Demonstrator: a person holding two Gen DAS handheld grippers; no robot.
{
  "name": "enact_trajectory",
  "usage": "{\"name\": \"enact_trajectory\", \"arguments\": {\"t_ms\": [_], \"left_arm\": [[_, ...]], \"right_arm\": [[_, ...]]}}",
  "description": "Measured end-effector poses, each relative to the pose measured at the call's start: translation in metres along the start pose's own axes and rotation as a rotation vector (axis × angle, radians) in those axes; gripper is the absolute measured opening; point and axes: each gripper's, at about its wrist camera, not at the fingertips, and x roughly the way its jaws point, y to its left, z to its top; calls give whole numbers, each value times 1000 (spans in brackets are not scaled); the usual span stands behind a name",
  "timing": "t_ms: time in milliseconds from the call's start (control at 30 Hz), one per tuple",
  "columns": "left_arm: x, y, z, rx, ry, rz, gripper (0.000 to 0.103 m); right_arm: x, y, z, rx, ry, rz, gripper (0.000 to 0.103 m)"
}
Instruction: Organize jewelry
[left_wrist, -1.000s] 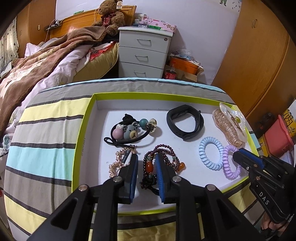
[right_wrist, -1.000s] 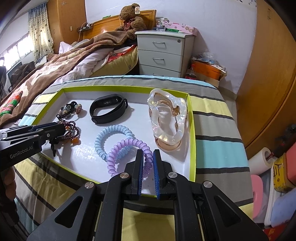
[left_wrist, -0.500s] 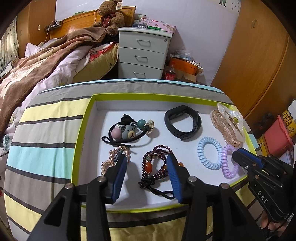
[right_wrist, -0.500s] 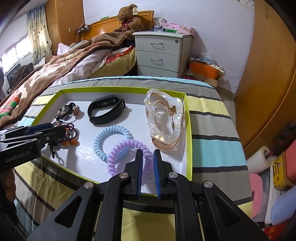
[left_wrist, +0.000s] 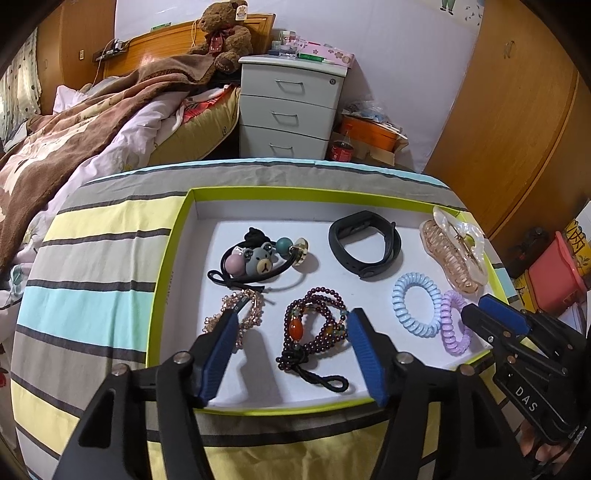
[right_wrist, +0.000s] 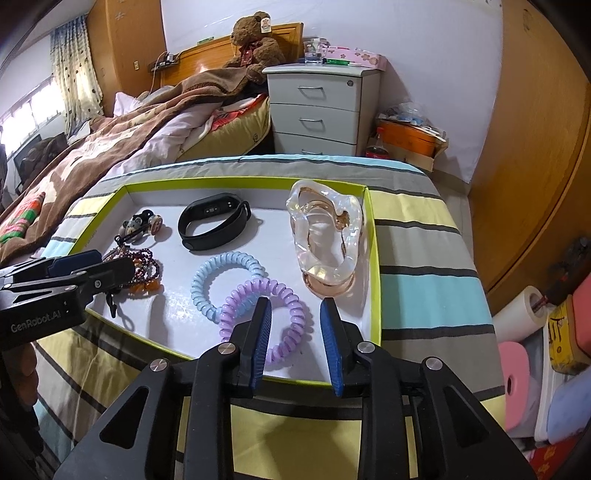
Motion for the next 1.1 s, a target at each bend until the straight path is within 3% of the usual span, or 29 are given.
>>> {"name": "enact_trajectory", "arguments": {"t_ms": [333, 400, 433, 467, 700, 1100], "left_arm": [[-16, -1, -5, -24, -47, 59, 75], [-23, -2, -7, -25, -63, 82, 75], [-26, -3, -8, -23, -75, 91, 75], [-32, -3, -10, -24, -90, 100, 75], [-57, -5, -20, -16, -158, 130, 76], [-87, -14, -49, 2, -200, 145, 76]], "right_arm": [[-10, -5, -3, 32, -17, 14, 30], [-13, -6, -3, 41, -25, 12, 40], [-17, -8, -4, 50, -35, 16, 50], [-20, -9, -5, 56, -43, 18, 51], [-40, -9, -10, 78, -87, 31, 51], [-79, -1, -27, 102, -165, 68, 52]]}}
